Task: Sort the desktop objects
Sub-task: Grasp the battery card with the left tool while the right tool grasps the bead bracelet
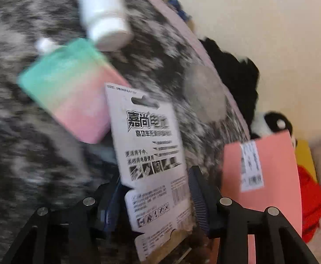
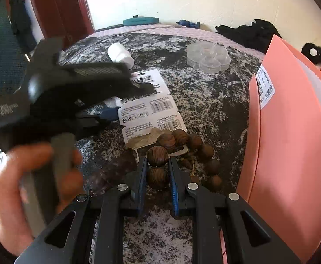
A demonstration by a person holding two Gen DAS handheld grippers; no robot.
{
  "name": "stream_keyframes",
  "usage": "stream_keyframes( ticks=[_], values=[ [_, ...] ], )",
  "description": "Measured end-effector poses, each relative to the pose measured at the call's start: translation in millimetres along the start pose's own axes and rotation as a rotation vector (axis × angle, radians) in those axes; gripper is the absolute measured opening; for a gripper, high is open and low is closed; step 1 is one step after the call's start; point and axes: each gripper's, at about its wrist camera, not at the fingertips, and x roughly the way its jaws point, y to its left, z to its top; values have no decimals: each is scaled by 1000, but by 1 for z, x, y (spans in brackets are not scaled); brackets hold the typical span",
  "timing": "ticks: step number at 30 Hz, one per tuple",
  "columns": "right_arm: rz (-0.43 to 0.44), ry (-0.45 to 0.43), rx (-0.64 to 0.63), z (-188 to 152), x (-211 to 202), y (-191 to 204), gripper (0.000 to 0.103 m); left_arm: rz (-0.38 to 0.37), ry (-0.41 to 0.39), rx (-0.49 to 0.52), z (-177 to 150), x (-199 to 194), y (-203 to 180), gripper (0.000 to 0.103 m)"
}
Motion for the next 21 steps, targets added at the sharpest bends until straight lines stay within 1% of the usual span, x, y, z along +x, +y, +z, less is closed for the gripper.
stream_keyframes(
  ticks=[1, 3, 4, 5, 6, 10, 12, 14, 15, 17, 18, 21],
  values=[
    [-7, -1, -3, 0, 0, 0, 20, -4, 21, 13, -1, 6, -4, 47],
    [-29, -3, -12, 0, -1, -1, 20, -13, 66, 41, -4, 19, -11, 38],
    [-39, -2, -17, -1, -1, -1, 20, -18, 99, 58, -5, 25, -14, 30],
    [-48, 0, -22, -2, -1, 0, 20, -23, 132, 75, -7, 31, -17, 26],
    [-50, 3, -23, -2, -1, 0, 20, -25, 158, 91, -8, 37, -20, 25],
    [-45, 1, -26, -3, -6, -2, 20, -20, 197, 143, -10, 49, -32, 25],
    [-39, -3, -27, -4, -10, -3, 20, -31, 218, 166, -14, 56, -39, 23],
    [-30, -9, -29, -4, -15, -4, 20, -51, 240, 199, -21, 61, -49, 17],
    [-45, -16, -40, -5, -17, -3, 20, -60, 249, 220, -25, 64, -56, 16],
    [-84, -33, -63, -5, -23, -3, 20, -60, 241, 259, -31, 64, -69, 11],
    [-95, -41, -68, -5, -26, -4, 20, -64, 237, 266, -31, 62, -73, 11],
    [-82, -62, -58, -4, -39, -10, 20, -54, 221, 269, -29, 55, -78, 11]
  ],
)
